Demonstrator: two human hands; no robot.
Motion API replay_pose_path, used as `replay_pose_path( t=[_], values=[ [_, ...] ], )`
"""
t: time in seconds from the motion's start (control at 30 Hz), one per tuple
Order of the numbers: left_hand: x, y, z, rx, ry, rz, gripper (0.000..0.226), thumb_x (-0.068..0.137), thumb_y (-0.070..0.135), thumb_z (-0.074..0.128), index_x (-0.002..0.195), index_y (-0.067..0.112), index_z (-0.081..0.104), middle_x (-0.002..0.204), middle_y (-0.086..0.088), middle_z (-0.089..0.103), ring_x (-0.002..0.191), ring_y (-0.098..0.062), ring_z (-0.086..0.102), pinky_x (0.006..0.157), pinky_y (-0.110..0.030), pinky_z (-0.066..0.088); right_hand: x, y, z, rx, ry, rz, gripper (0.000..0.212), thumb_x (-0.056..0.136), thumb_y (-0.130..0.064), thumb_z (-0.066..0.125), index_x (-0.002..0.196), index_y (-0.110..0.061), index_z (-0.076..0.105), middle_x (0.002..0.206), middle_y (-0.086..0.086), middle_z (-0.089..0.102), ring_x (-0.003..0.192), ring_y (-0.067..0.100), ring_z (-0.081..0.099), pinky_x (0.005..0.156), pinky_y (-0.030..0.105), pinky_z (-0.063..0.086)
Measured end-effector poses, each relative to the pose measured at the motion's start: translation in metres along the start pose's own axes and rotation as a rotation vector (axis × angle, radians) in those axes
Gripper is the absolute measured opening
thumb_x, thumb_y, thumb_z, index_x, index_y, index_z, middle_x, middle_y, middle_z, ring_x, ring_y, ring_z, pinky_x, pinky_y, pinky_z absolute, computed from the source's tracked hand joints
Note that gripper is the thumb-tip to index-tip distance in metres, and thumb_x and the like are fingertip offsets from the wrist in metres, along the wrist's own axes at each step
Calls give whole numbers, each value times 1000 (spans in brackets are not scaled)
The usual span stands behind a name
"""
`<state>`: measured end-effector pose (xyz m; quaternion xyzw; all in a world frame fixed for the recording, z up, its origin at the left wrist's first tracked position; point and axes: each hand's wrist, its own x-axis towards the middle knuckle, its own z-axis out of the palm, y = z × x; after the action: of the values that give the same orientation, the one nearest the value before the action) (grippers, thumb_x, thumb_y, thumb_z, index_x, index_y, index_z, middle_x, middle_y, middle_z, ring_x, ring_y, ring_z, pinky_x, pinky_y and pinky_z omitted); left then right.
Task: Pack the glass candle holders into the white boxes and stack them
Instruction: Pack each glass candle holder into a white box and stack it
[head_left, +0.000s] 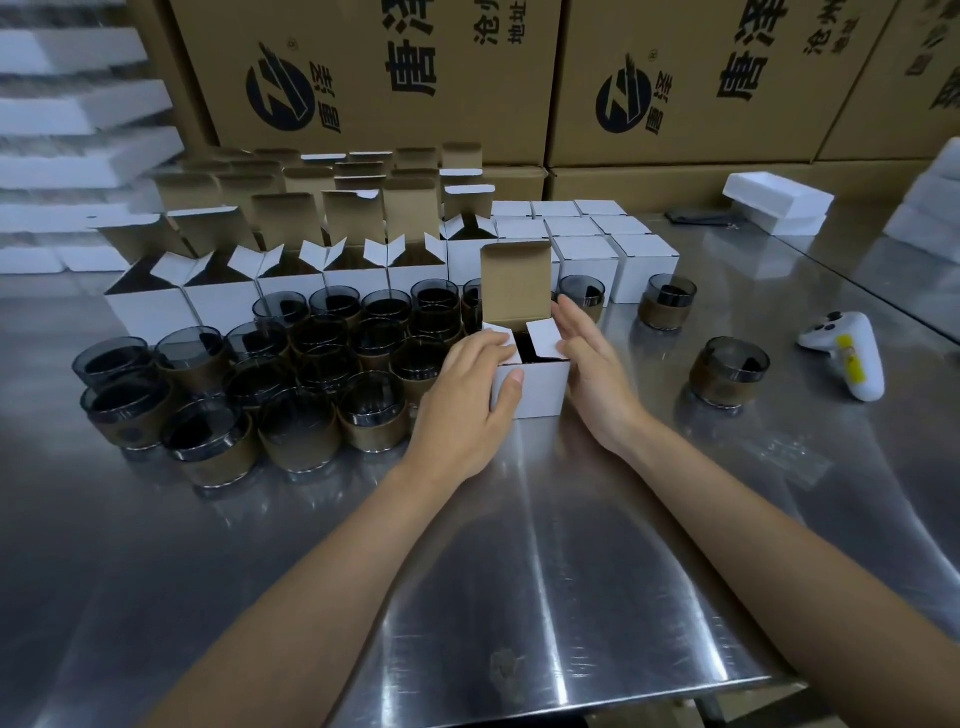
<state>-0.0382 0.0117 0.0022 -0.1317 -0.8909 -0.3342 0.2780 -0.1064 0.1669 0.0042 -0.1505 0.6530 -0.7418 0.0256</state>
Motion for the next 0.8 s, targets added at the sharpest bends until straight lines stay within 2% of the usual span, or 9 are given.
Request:
replay_pose_path(
  t=[0.07,0.13,0.23,0.3,0.37,0.47,0.53,0.63,0.8],
  values=[
    [0,1,0,-23,12,-15,42,99,33,37,125,10,60,136,5,50,130,-7,37,97,-22,37,1,-1,2,24,-5,-12,54,80,-12,46,129,-34,49,123,-21,60,123,3,52,108,31,39],
    [-1,3,1,-39,40,-23,41,100,31,35,123,11,62,136,5,48,130,-7,37,93,-22,38,1,-1,2,18,-9,-32,52,77,-12,45,121,-36,57,115,-21,66,113,-1,58,94,22,46],
    [-1,4,0,-72,68,-24,42,101,26,32,122,8,63,141,-2,43,133,-12,35,97,-8,29,1,1,-1,-22,-17,-57,44,79,-11,45,114,-30,64,108,-9,69,100,7,63,77,20,49],
    [-3,6,0,-161,70,-40,41,102,23,31,120,3,62,140,-6,44,130,-13,41,105,-15,31,0,1,-4,-115,0,-103,38,82,-14,43,109,-28,65,109,-12,67,102,5,61,80,18,47],
    [-5,10,-1,-240,134,-79,34,101,20,34,115,0,58,130,-7,49,118,-9,48,100,-20,38,0,0,-6,-155,-24,-136,36,86,-15,38,107,-25,65,118,-11,64,108,1,60,83,14,46],
    [-5,13,-3,-291,273,-156,26,98,14,38,113,-4,50,121,-14,46,106,-10,47,90,-6,34,-2,1,-10,-202,-68,-155,35,95,-28,32,108,-26,65,134,-5,56,125,8,52,98,21,42],
    [-4,12,-4,-297,253,-150,33,98,15,38,123,-4,47,128,-14,44,113,-13,47,93,-4,33,-5,0,-14,-290,-126,-175,35,98,-38,34,116,-28,61,140,-9,51,131,6,46,107,26,38],
    [-6,10,-2,-247,143,-137,42,100,23,37,135,0,43,139,-10,42,127,-14,42,105,-13,32,-9,1,-13,-408,-201,-213,35,95,-37,46,128,-25,51,146,-8,42,134,-1,39,105,19,36],
    [-6,6,1,-206,99,-121,34,103,14,41,134,1,45,145,-9,38,133,-15,38,111,-19,29,-10,3,-6,-497,-173,-287,37,95,-31,48,130,-19,50,145,-1,40,135,5,36,102,11,33]
  ],
)
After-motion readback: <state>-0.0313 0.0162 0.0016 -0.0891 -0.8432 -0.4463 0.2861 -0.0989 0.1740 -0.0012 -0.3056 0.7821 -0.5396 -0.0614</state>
